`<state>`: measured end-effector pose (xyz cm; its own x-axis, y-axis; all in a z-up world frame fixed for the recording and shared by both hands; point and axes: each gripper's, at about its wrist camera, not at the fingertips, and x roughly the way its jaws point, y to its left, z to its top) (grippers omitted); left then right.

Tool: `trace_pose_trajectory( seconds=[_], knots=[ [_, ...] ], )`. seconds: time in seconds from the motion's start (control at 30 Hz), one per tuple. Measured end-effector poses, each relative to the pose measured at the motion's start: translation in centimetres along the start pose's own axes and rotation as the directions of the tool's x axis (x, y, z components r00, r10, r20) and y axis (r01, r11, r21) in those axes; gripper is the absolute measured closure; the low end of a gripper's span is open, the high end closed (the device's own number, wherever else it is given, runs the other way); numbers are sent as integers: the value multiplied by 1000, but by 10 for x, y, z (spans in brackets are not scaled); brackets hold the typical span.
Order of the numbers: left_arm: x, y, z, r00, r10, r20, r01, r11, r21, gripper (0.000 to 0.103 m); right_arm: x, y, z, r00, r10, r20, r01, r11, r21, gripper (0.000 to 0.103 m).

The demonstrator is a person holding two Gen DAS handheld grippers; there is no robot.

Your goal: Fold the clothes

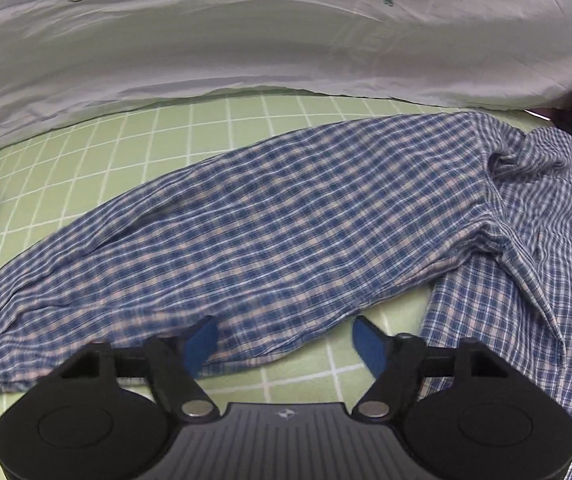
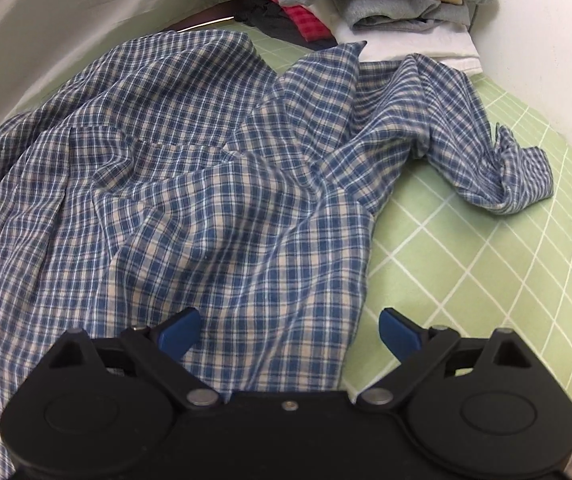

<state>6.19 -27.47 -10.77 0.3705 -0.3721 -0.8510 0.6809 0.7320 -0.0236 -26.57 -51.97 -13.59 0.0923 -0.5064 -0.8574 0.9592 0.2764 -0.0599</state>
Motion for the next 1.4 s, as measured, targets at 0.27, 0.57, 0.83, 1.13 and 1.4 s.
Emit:
trace_pose_trajectory(
  seconds=[0.27,0.57,0.83,1.13,1.4],
  knots=[
    [6,12,11,999,-14,48,13,1000,7,100,2,8,3,1000,-10,4,10,1000,-9,4],
    [3,88,13,991,117,60,-100,970,-223,100,0,20,4,1000,-5,16,6,997,-83,4],
    [-24,169,-17,972,235,21,-207,891,-404,100,10,40,23,998,38,42,-32,988,-150,4],
    [-38,167,-32,960,281,-9,-261,878,-400,95,48,68,106,991,-47,124,80,959,-272,13],
    [-63,149,-48,954,300,0,-272,866,-420,21,13,60,83,992,16,124,12,974,-226,11]
  ],
)
